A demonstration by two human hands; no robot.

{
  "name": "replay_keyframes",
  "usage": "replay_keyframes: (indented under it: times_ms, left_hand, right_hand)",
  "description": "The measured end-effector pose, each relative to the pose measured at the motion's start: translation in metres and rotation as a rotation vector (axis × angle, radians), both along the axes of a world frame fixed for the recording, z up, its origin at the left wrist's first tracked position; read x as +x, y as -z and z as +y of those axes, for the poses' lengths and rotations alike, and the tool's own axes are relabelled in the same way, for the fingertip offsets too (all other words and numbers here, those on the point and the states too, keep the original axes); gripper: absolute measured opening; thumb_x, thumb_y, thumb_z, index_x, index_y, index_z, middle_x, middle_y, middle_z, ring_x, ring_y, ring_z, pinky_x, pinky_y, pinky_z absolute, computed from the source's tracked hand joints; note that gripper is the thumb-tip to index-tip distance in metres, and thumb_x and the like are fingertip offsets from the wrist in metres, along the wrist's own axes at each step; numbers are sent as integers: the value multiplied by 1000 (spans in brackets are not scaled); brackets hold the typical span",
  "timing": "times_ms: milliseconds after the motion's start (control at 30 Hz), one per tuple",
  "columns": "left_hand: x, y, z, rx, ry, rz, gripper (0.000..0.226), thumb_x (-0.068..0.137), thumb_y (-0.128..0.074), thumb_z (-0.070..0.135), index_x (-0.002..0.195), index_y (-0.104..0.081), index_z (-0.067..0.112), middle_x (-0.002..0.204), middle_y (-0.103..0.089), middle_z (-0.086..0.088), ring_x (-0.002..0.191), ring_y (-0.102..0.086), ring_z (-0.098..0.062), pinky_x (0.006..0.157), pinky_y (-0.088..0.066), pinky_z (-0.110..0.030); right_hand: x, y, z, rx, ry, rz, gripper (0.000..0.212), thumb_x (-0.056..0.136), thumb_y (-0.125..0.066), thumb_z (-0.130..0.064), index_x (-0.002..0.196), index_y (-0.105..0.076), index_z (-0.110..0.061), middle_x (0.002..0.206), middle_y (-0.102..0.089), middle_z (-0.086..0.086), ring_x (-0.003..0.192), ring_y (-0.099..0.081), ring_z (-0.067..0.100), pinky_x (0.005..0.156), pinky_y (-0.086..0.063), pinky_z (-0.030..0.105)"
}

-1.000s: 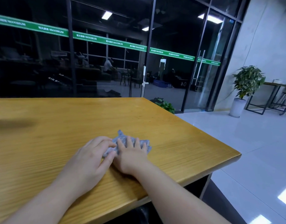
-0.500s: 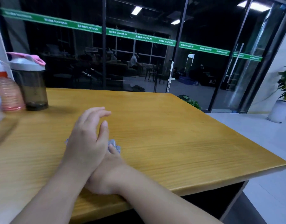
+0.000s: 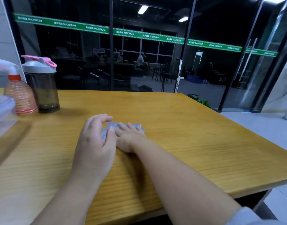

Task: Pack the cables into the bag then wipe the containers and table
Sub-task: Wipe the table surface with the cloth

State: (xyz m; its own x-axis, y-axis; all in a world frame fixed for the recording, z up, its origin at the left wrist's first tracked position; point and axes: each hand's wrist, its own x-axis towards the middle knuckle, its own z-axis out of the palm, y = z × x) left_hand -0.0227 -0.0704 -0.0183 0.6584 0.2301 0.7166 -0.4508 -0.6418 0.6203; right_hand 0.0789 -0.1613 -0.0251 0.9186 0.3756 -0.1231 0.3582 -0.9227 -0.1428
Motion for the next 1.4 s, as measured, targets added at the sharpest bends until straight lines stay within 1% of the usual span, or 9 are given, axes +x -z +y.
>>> replay_keyframes:
  times_ms: [200, 433, 600, 833, 900, 1000, 1200, 1333, 1400]
  left_hand:
    - [0, 4, -4, 79, 15, 60, 21, 90, -49, 15, 110, -58, 16, 110, -49, 12, 99, -38, 8, 83, -22, 7]
    - [-4, 4, -7, 88, 32, 188, 19, 91, -47, 22, 109, -56, 24, 110, -47, 16, 99, -47, -7, 75, -32, -20]
    - [-6, 5, -9, 95, 42, 218, 19, 92, -47, 23, 109, -56, 22, 110, -46, 16, 101, -43, -3, 81, -30, -20]
    - [-5, 6, -13, 131, 72, 244, 14, 92, -48, 21, 102, -57, 22, 108, -50, 13, 95, -48, -9, 78, -31, -23]
    - [-4, 6, -14, 143, 76, 246, 14, 92, -49, 21, 102, -58, 21, 108, -51, 11, 90, -49, -13, 76, -33, -25]
    - [-3, 6, -17, 168, 91, 258, 14, 92, -49, 19, 101, -59, 18, 108, -52, 8, 97, -50, -13, 81, -35, -26]
    - [-3, 9, -22, 236, 111, 245, 10, 89, -53, 17, 95, -60, 16, 105, -56, 4, 102, -54, -18, 87, -38, -30]
    - [-4, 7, -23, 256, 103, 227, 24, 80, -45, 27, 91, -61, 15, 99, -58, 3, 97, -57, -19, 87, -41, -31]
    - [-4, 7, -23, 259, 94, 236, 15, 84, -51, 23, 91, -62, 15, 99, -58, 3, 97, -57, -19, 87, -40, -30]
  right_hand:
    - [20, 0, -87, 34, 233, 0, 55, 98, -15, -56, 150, -9, -41, 160, 1, -6, 147, 4, 21, 115, 5, 48]
    - [8, 0, -196, -27, 451, -28, 54, 99, -13, -55, 150, -9, -39, 160, -2, -8, 147, -1, 21, 115, -2, 50]
    - [-19, -2, -265, -68, 607, -38, 55, 99, -12, -55, 150, -9, -37, 159, -7, -10, 146, -7, 21, 114, -8, 48]
    - [-48, 4, -276, -16, 795, -26, 59, 96, -13, -59, 151, -8, -38, 161, 0, -5, 147, 1, 25, 115, -2, 49]
    - [-53, 4, -263, -25, 776, -23, 60, 96, -12, -58, 151, -6, -37, 161, 2, -3, 147, 2, 27, 115, -1, 50]
    - [-61, 5, -239, -27, 677, -17, 59, 96, -11, -57, 151, -5, -37, 161, 3, -4, 147, 4, 26, 116, -1, 52]
    - [-75, 9, -156, -3, 344, -61, 58, 96, -16, -56, 151, -7, -38, 161, 3, -4, 147, 6, 24, 115, 3, 51]
    - [-69, 11, -105, 24, 164, -55, 57, 97, -19, -57, 150, -9, -39, 161, 3, -5, 147, 7, 23, 115, 5, 49]
    - [-52, 8, -97, 22, 143, -35, 57, 97, -18, -56, 150, -8, -40, 160, 4, -5, 147, 7, 23, 116, 4, 49]
